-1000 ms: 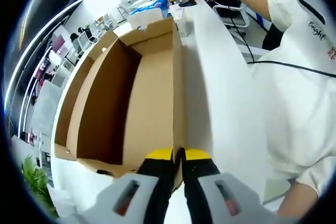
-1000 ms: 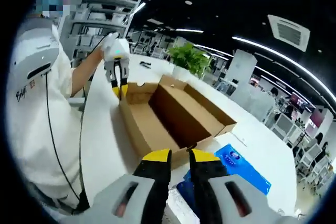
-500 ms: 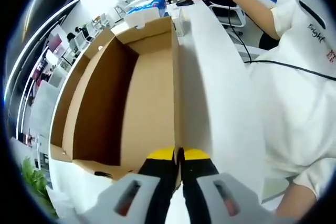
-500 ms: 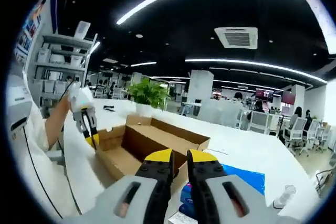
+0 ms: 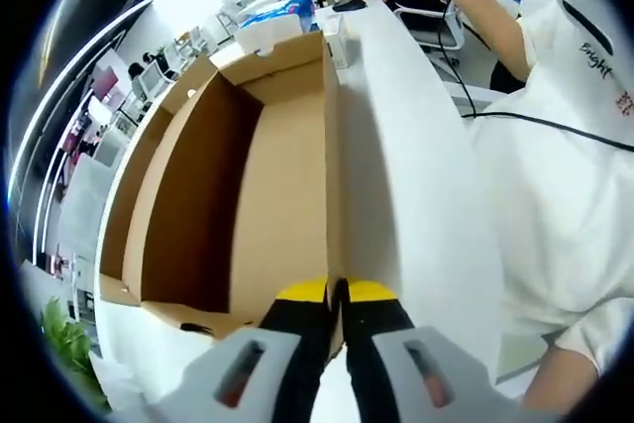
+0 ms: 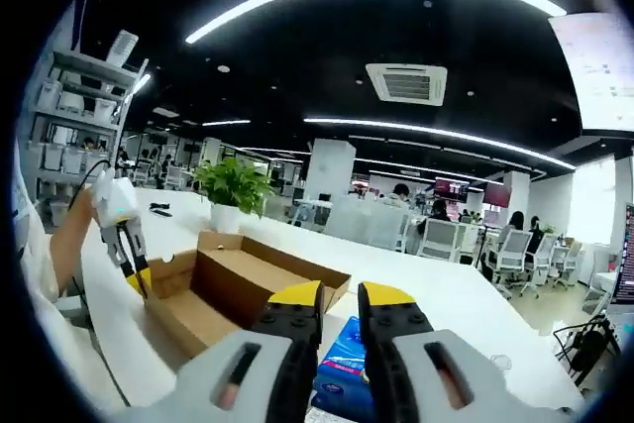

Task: Operate the shoe box by opening the lid, removing the specified soft item, and placing it in the target area until the item is outside and the box remains undamaged.

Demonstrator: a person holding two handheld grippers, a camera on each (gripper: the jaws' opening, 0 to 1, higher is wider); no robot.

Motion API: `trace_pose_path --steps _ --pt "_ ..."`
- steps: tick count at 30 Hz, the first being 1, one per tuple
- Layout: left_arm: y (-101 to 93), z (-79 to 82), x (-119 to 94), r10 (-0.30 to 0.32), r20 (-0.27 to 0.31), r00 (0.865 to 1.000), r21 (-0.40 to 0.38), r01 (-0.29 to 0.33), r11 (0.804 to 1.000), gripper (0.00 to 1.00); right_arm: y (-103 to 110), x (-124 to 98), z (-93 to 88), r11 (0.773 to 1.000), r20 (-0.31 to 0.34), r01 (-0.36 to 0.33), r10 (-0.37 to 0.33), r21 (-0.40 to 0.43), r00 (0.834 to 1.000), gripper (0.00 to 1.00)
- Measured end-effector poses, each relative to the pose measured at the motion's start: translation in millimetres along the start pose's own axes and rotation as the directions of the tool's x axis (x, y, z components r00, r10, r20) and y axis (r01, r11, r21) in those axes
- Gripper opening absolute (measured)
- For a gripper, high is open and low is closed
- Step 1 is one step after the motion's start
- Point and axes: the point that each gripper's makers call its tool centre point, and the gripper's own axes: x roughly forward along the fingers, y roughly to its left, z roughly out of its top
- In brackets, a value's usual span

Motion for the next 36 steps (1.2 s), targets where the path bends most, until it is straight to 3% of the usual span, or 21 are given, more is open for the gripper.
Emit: trace_pose_path --steps 2,6,9,12,16,18,21,22,23,24,25,27,29,31,36 --pt "-0.3 -0.1 0 0.001 -0.001 1.000 0.006 -0.001 1.000 0.03 5 3 5.0 0.998 0.016 -0.031 0.030 0.060 0.999 0.19" --pt "-2.0 0.1 0 -0.002 0.002 1.000 -0.002 0.002 1.000 0.03 2 5 28.7 0.993 0.099 -0.034 0.023 0.114 0.995 0.29" --pt "-1.9 -0.2 0 -0.007 -0.006 1.000 -0.004 0.007 1.000 0.03 5 9 40.6 0.987 0.134 -0.057 0.037 0.149 0.990 0.32" --pt "-1.8 -0.4 0 -0.008 -0.008 1.000 -0.005 0.008 1.000 0.03 10 22 44.8 0.988 0.126 -0.071 0.053 0.135 0.991 0.40" --pt "-2.7 -0.4 0 -0.009 -0.006 1.000 -0.005 0.009 1.000 0.03 9 47 31.8 0.997 0.015 -0.063 0.062 0.047 0.998 0.40" --pt "-2.9 -0.4 0 -0.008 -0.005 1.000 -0.006 0.008 1.000 0.03 8 56 22.8 0.991 -0.045 -0.080 0.085 0.108 0.995 0.42" --pt "-2.4 -0.5 0 -0.006 -0.006 1.000 -0.007 0.006 1.000 0.03 6 63 20.9 0.979 -0.052 -0.115 0.126 0.169 0.991 0.38" --pt "-2.0 -0.4 0 -0.005 -0.005 1.000 -0.007 0.005 1.000 0.03 7 65 20.4 0.985 -0.061 -0.135 0.143 0.110 0.988 0.32" --pt "-1.7 -0.4 0 -0.004 -0.005 1.000 -0.006 0.004 1.000 0.03 7 65 20.4 0.984 -0.066 -0.138 0.145 0.110 0.987 0.30" --pt "-1.6 -0.4 0 -0.003 -0.005 1.000 -0.006 0.003 1.000 0.03 7 68 23.1 0.990 -0.069 -0.134 0.137 0.043 0.988 0.30" --pt "-1.5 -0.3 0 -0.004 -0.005 1.000 -0.004 0.004 1.000 0.03 6 68 23.1 0.991 -0.074 -0.126 0.128 0.034 0.989 0.31" --pt "-1.5 -0.3 0 -0.004 -0.006 1.000 -0.003 0.004 1.000 0.03 9 72 23.4 0.991 -0.089 -0.128 0.131 0.038 0.987 0.34" --pt "-1.8 -0.3 0 -0.006 -0.006 1.000 -0.007 0.006 1.000 0.03 16 76 20.3 0.981 -0.113 -0.166 0.177 0.101 0.978 0.35" --pt "-1.6 -0.3 0 -0.005 -0.004 1.000 -0.006 0.004 1.000 0.03 15 78 14.8 0.981 -0.130 -0.123 0.142 0.149 0.981 0.36" --pt "-1.5 0.0 0 -0.003 0.003 1.000 0.004 0.003 1.000 0.03 1 78 20.9 1.000 -0.089 0.002 -0.002 0.009 0.996 0.39"
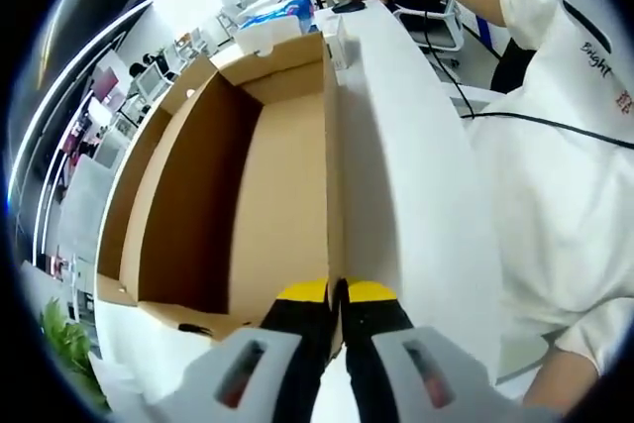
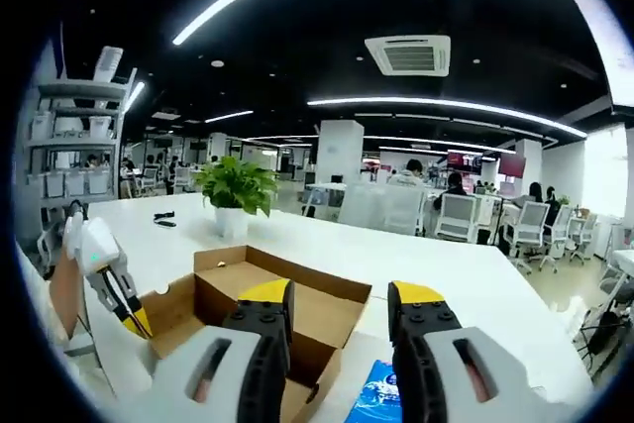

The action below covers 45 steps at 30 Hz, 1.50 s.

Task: Operate the shoe box by opening the lid, removing the specified soft item, and placing it in the target area until the item is outside and the box remains undamaged.

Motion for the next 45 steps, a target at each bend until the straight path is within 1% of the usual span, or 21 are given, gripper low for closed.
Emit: trace_pose_path --steps 1,5,10,11,13,15,17,18,20,21,26,30,33,35,38,40,41,42,43,44,45 --pt "0.0 0.0 0 -0.002 -0.007 1.000 -0.002 0.002 1.000 0.03 0 1 0.7 1.000 0.001 0.000 0.000 0.001 1.000 0.39" --pt "0.3 -0.2 0 -0.001 -0.010 1.000 0.000 0.001 1.000 0.03 4 15 3.4 0.996 -0.048 -0.050 0.054 0.076 0.997 0.40" --pt "1.4 -0.1 0 -0.001 -0.010 1.000 0.000 0.001 1.000 0.03 -5 34 9.6 1.000 -0.087 -0.026 0.025 -0.009 0.996 0.43" --pt "1.2 0.0 0 -0.001 -0.011 1.000 0.002 0.001 1.000 0.03 -8 38 8.4 1.000 -0.112 -0.018 0.017 -0.001 0.994 0.43" --pt "1.2 0.1 0 -0.002 -0.012 1.000 0.001 0.002 1.000 0.03 -8 45 10.4 1.000 -0.112 -0.027 0.026 -0.002 0.993 0.42" --pt "1.3 0.1 0 -0.003 -0.013 1.000 0.005 0.004 1.000 0.03 -13 55 5.5 0.999 -0.157 -0.029 0.031 0.017 0.987 0.41" --pt "1.4 0.2 0 -0.004 -0.014 1.000 0.006 0.004 1.000 0.03 -15 63 -3.1 0.998 -0.214 -0.037 0.046 0.046 0.976 0.38" --pt "1.5 0.2 0 -0.004 -0.014 1.000 0.006 0.004 1.000 0.03 -13 66 -9.1 0.997 -0.255 -0.049 0.063 0.059 0.965 0.38" --pt "1.7 0.4 0 -0.004 -0.013 1.000 0.007 0.004 1.000 0.03 -11 69 -15.4 0.994 -0.303 -0.056 0.081 0.090 0.950 0.42" --pt "1.7 0.5 0 -0.004 -0.013 1.000 0.007 0.004 1.000 0.03 -13 73 -10.5 0.994 -0.279 -0.055 0.078 0.090 0.957 0.43" --pt "2.2 0.8 0 -0.003 -0.012 1.000 0.010 0.003 1.000 0.04 -13 79 1.4 0.996 -0.267 -0.051 0.069 0.075 0.961 0.43" --pt "2.4 1.0 0 -0.001 -0.013 1.000 0.012 0.001 1.000 0.04 -11 87 1.4 0.994 -0.287 -0.055 0.080 0.096 0.955 0.48" --pt "2.3 1.1 0 0.002 -0.011 1.000 0.013 -0.002 1.000 0.04 -3 90 -7.7 0.990 -0.325 -0.074 0.110 0.119 0.939 0.51" --pt "1.8 1.3 0 0.003 -0.010 1.000 0.015 -0.003 1.000 0.04 -1 95 -10.3 0.990 -0.335 -0.080 0.115 0.118 0.935 0.51" --pt "1.8 0.9 0 0.000 -0.018 1.000 0.019 0.001 1.000 0.04 -7 102 -7.5 0.993 -0.370 -0.075 0.104 0.092 0.923 0.51" --pt "2.2 0.6 1 -0.001 -0.020 1.000 0.015 0.001 1.000 0.04 -13 107 -0.8 0.994 -0.375 -0.069 0.094 0.081 0.922 0.51" --pt "2.3 0.3 0 -0.001 -0.021 1.000 0.012 0.001 1.000 0.04 -16 107 -1.1 0.996 -0.387 -0.044 0.071 0.078 0.919 0.49" --pt "2.1 0.2 1 -0.001 -0.021 1.000 0.010 0.001 1.000 0.04 -15 107 -2.6 0.996 -0.398 -0.053 0.078 0.074 0.914 0.46" --pt "1.8 0.2 1 -0.002 -0.020 1.000 0.012 0.002 1.000 0.04 -13 106 -5.3 0.995 -0.419 -0.066 0.092 0.076 0.903 0.43" --pt "1.7 0.1 0 -0.001 -0.016 1.000 0.014 0.001 1.000 0.04 -7 103 -8.7 0.990 -0.447 -0.109 0.136 0.086 0.884 0.39" --pt "1.6 0.0 0 0.001 -0.009 1.000 0.019 -0.001 1.000 0.04 -2 102 -7.6 0.985 -0.440 -0.141 0.172 0.103 0.881 0.33"
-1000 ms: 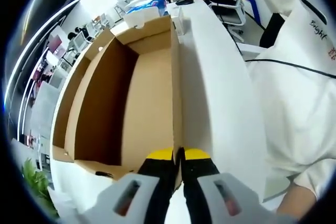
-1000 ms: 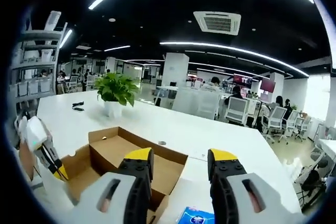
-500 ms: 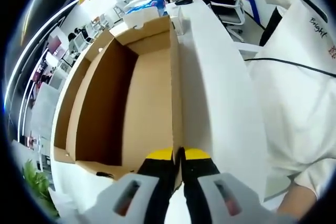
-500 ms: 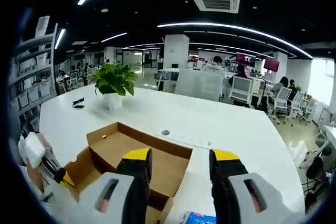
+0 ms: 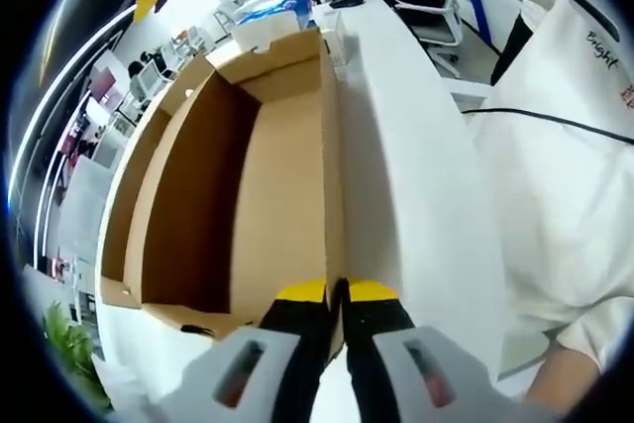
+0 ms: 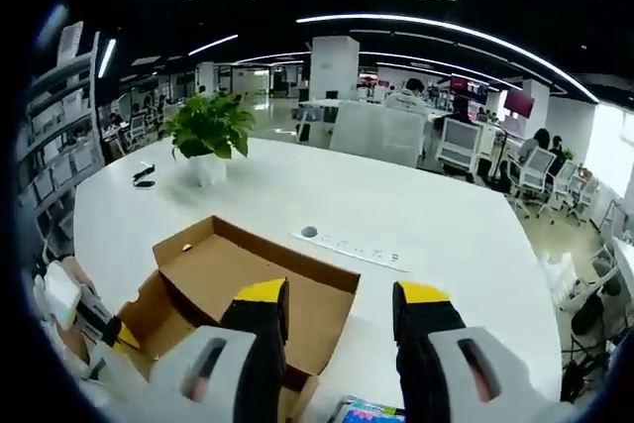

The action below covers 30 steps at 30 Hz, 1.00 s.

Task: Operate the shoe box by opening the lid, removing the specified soft item, and placing it in the target area until the item is outside and the box remains undamaged.

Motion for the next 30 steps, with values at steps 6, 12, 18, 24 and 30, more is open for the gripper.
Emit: trace_pose_path --steps 6,12,18,24,30 --pt "-1.1 0.6 1 -0.004 0.004 1.000 0.000 0.004 1.000 0.03 9 10 -12.0 0.992 0.003 -0.025 0.025 0.125 1.000 0.38" --pt "-0.5 -0.1 2 0.004 0.002 1.000 0.012 -0.004 1.000 0.04 -17 38 -33.0 0.995 -0.116 0.099 -0.099 -0.003 0.988 0.31" --pt "0.1 -0.4 2 0.016 -0.006 1.000 0.026 -0.016 1.000 0.04 -17 62 -39.4 0.992 -0.150 0.094 -0.080 0.084 0.985 0.32" --pt "-1.8 -0.6 2 0.039 -0.004 0.999 0.043 -0.038 0.998 0.04 -26 84 -54.6 0.991 -0.212 0.128 -0.120 0.025 0.970 0.31" --pt "-1.0 -0.3 1 0.041 0.002 0.999 0.044 -0.041 0.998 0.05 -33 99 -66.7 0.987 -0.240 0.129 -0.102 0.099 0.965 0.31"
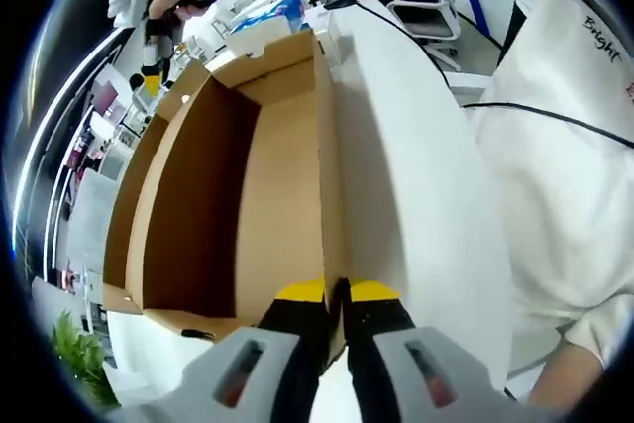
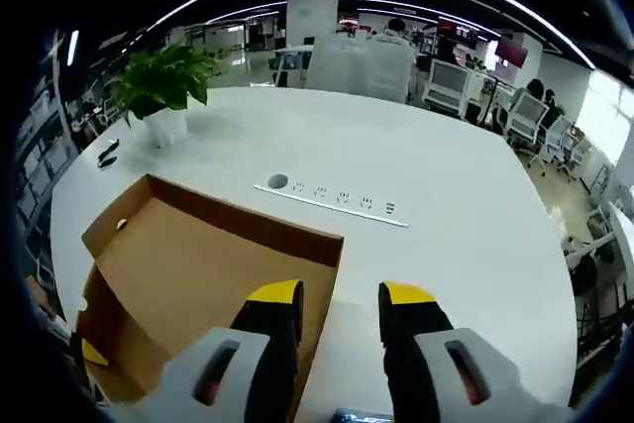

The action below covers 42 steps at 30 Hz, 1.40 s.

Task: Operate the shoe box by opening the lid, removing the specified soft item, and placing it in the target area until the item is outside and the box remains undamaged.

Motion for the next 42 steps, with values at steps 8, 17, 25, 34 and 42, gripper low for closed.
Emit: trace_pose_path --steps 8,17,25,34,42 --pt "-0.2 0.1 0 0.012 0.013 1.000 0.019 -0.012 1.000 0.05 3 15 -2.4 0.999 -0.020 -0.008 0.009 0.031 1.000 0.24" --pt "-1.2 0.8 0 0.013 0.023 1.000 0.026 -0.014 1.000 0.04 1 37 -18.2 0.998 -0.105 0.053 -0.055 -0.016 0.993 0.19" --pt "-0.5 1.0 0 0.012 0.025 1.000 0.029 -0.013 0.999 0.05 3 42 -20.7 0.999 -0.112 0.032 -0.029 0.023 0.993 0.20" --pt "5.5 -0.1 2 0.013 0.029 0.999 0.009 -0.013 1.000 0.08 9 43 -27.6 0.999 -0.123 0.048 -0.047 0.011 0.991 0.02" --pt "3.3 -0.5 4 0.004 0.031 1.000 -0.026 -0.004 1.000 0.07 11 25 -11.5 0.999 0.030 0.040 -0.041 0.030 0.999 0.01"
